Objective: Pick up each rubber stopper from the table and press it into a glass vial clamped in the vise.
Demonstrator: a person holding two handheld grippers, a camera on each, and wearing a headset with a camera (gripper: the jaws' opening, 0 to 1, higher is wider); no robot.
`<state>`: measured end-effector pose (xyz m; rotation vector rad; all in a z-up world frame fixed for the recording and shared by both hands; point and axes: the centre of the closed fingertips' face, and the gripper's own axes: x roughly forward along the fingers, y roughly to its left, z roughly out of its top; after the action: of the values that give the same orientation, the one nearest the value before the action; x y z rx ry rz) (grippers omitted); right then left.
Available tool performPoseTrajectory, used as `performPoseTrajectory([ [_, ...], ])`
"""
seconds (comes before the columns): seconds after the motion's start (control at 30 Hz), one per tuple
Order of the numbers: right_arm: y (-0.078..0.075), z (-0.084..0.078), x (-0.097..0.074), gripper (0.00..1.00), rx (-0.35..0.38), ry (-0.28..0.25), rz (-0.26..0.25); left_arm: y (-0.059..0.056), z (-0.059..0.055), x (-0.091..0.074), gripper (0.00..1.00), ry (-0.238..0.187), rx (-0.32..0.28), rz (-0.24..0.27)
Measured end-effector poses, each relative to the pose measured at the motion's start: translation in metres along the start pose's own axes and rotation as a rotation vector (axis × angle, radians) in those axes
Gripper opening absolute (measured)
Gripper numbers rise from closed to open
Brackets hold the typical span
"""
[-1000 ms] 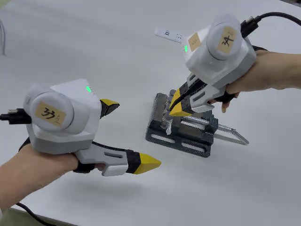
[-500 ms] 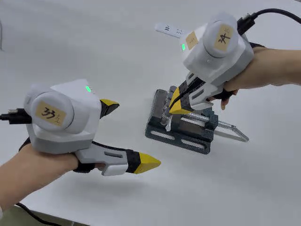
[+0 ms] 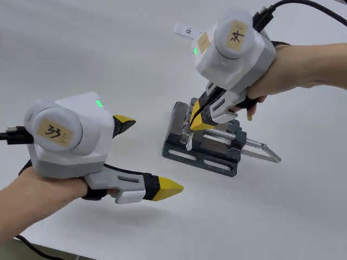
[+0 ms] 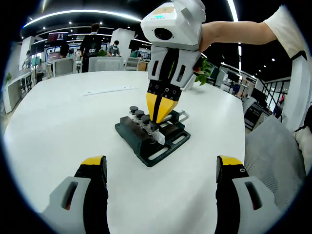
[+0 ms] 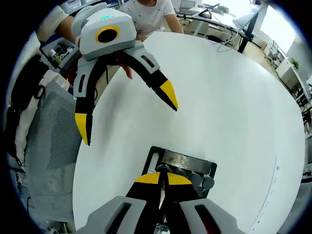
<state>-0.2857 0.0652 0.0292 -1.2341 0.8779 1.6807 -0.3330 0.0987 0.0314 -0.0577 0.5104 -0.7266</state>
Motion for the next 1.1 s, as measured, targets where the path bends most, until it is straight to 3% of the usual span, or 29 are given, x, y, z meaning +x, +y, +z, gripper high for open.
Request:
performPoseTrajectory([
  [0.2, 0.0011, 0.0023, 0.0013, 0.0, -0.012, 0.053, -0.009, 0.0019, 0.0016, 0.0025, 0.92, -0.007, -0.006, 0.003],
  [0.47, 0.0032, 0.0009, 0.0009, 0.0, -0.01, 0.072, -0.024, 0.0028, 0.003, 0.0042, 0.92, -0.017, -0.01, 0.006],
  [0.73, 0.0043, 0.001, 0.0017, 0.0, 0.048, 0.046, -0.005, 0.0018, 0.0006, 0.0057, 0.91, -0.014, -0.016, 0.006],
  [0.97, 0.0047, 0.0005, 0.0037, 0.0, 0.05, 0.071, 0.014, 0.0036, 0.0016, 0.0076, 0.91, -0.018, -0.021, 0.008],
  [1.1, 0.0046, -0.0005, 0.0036, 0.0, 0.091, 0.055, 0.016, 0.0052, 0.0025, 0.0082, 0.91, -0.026, -0.027, 0.011],
])
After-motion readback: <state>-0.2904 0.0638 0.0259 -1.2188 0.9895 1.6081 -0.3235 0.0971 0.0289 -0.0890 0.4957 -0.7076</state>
